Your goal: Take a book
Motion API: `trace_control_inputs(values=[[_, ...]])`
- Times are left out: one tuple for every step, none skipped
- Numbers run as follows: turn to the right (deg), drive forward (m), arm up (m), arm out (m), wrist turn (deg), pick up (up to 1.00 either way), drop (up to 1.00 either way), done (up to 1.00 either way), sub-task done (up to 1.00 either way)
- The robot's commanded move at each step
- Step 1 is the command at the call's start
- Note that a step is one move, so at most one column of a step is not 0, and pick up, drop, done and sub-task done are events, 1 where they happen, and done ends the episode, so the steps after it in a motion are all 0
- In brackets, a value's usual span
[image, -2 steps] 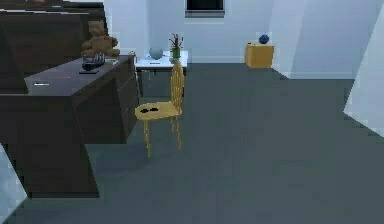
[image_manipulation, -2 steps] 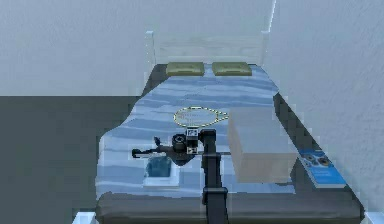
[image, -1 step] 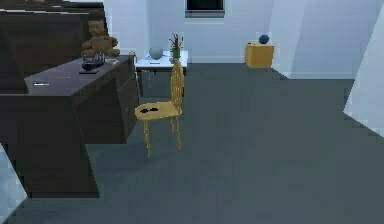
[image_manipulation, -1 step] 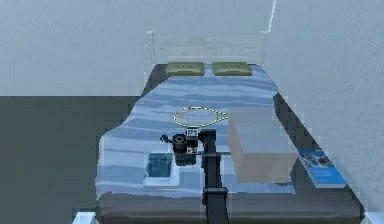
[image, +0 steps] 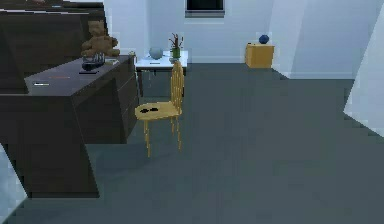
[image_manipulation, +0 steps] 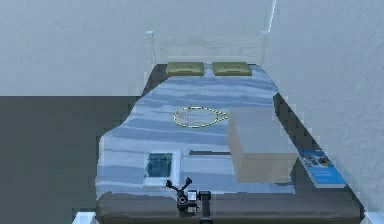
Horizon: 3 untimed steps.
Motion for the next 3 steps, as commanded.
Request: trace_control_inputs(values=[[0.0, 0.0, 0.0, 0.0, 0.0, 1.0, 0.0, 0.0, 0.0], [0.0, 0.0, 0.1, 0.0, 0.0, 0.0, 0.0, 0.0, 0.0], [0.0, 0.0, 0.0, 0.0, 0.0, 0.0, 0.0, 1.0, 0.0]])
